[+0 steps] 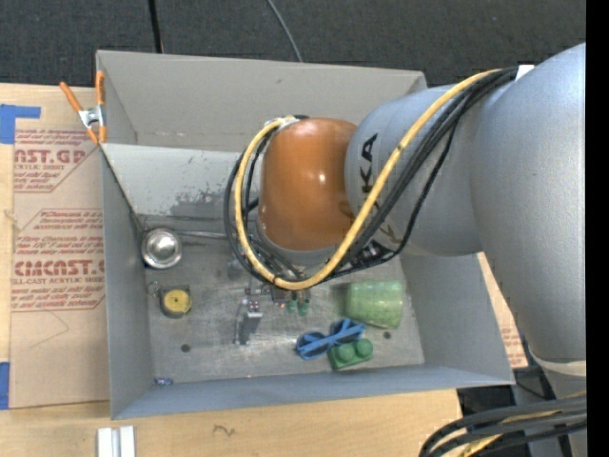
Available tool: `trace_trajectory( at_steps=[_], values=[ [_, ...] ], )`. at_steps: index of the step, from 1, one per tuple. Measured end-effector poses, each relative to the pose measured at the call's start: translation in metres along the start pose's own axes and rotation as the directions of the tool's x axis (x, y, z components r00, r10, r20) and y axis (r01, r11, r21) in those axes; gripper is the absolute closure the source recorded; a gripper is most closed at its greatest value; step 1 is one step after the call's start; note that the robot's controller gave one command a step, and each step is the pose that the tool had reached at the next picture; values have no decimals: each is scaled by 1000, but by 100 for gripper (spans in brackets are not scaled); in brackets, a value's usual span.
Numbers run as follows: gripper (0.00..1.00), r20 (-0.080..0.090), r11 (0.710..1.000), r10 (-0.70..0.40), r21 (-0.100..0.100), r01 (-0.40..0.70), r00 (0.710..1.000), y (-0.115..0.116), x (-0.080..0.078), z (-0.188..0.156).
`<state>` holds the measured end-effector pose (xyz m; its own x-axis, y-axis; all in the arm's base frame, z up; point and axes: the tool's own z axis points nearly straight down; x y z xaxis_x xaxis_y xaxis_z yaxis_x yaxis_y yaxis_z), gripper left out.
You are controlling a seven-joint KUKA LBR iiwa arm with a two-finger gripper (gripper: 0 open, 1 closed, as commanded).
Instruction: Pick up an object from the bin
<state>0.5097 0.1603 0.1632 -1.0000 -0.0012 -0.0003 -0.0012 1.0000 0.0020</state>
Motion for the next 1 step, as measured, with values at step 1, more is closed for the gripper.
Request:
trace_trajectory(
  at_steps=[1],
  values=[
    [0, -6, 996, -93, 5, 93, 996, -76, 6, 51]
  ],
)
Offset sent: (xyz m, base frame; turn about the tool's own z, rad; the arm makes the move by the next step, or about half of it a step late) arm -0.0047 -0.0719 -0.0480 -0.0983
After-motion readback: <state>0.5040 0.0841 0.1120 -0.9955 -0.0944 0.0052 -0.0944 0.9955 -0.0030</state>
